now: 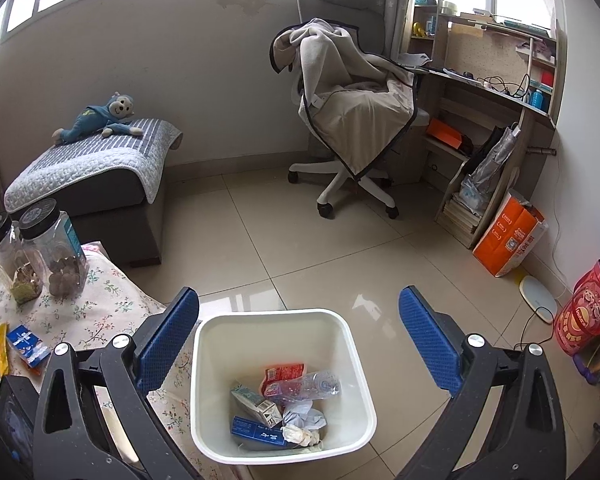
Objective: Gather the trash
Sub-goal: 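Grasp the white paper cup with the left gripper, then grasp the blue biscuit box with the right gripper while the left gripper holds the cup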
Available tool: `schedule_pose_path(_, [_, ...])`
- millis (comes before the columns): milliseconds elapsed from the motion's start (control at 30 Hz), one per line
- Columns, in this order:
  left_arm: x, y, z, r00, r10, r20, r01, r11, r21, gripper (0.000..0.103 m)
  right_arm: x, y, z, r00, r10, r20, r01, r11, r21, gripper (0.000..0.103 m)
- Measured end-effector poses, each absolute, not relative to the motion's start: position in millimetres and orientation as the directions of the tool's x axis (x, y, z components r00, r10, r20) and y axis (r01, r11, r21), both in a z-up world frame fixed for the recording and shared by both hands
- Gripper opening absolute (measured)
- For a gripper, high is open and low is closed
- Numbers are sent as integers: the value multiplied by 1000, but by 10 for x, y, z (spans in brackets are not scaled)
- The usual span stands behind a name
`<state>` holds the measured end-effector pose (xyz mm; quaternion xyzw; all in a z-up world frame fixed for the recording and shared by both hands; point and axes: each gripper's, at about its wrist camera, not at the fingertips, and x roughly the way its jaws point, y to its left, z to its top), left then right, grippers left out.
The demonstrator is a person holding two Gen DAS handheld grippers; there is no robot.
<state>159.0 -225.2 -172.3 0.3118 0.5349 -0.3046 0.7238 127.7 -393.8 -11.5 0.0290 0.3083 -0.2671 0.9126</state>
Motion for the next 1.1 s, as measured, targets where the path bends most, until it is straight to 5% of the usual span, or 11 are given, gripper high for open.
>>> schedule_pose_path(167, [1649, -1961, -1744, 255, -126, -959, 718, 689, 100, 71, 1451, -3672, -173, 678, -435, -593, 454, 882, -127, 96])
schedule_pose_path(300, [1771, -1705, -1765, 262, -120, -958, 634, 769, 78, 57, 1587, -3448, -170, 697, -382, -607, 417, 904, -89, 96])
schedule_pose_path(600, [1983, -582, -844, 499, -230, -836, 360, 932, -41, 56, 1972, -2799, -381, 715, -245, -656, 294, 955, -36, 96])
schedule_pose_path(867, [2171, 730, -447, 614, -107, -782, 25, 993, -116, 57, 2360, -1710, -858, 673, -6, -739, -9, 1000, -17, 96])
schedule_pose_path(1100, [2146, 1313, -395, 628, -67, -775, -80, 985, -151, 57, 2726, -889, -1336, 524, 145, -840, -319, 947, -36, 96])
